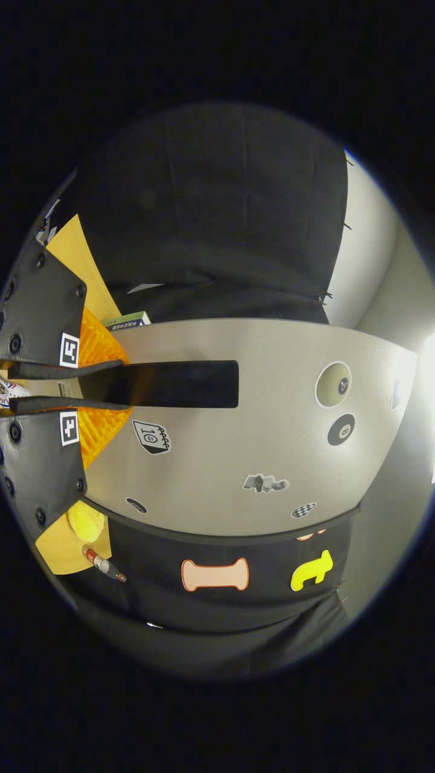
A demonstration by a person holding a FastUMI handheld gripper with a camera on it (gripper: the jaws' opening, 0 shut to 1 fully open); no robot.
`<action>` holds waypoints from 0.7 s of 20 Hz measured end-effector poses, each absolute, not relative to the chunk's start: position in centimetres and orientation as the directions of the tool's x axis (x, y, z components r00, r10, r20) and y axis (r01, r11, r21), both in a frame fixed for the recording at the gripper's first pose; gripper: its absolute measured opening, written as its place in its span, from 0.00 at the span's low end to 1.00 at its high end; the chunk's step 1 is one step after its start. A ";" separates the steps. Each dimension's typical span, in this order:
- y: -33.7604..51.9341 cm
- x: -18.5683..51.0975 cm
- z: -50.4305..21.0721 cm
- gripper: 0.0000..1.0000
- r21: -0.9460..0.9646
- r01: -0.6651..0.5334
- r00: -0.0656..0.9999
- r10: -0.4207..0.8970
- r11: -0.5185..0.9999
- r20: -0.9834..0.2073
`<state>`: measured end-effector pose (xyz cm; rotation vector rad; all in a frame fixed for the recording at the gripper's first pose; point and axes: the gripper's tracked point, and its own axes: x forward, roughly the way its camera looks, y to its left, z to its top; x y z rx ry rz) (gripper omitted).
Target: Open the shoe cabinet door, grab the shoes and put them into the shoe cabinet, then close the shoe cabinet door.
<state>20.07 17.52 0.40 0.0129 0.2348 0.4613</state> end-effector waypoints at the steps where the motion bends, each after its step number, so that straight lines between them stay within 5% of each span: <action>1: 17.1 20.0 0.5 0.12 0.067 -0.435 0.871 0.438 0.898 -0.222; 14: 12.4 19.2 0.5 0.12 0.069 -0.320 0.916 0.327 0.945 -0.233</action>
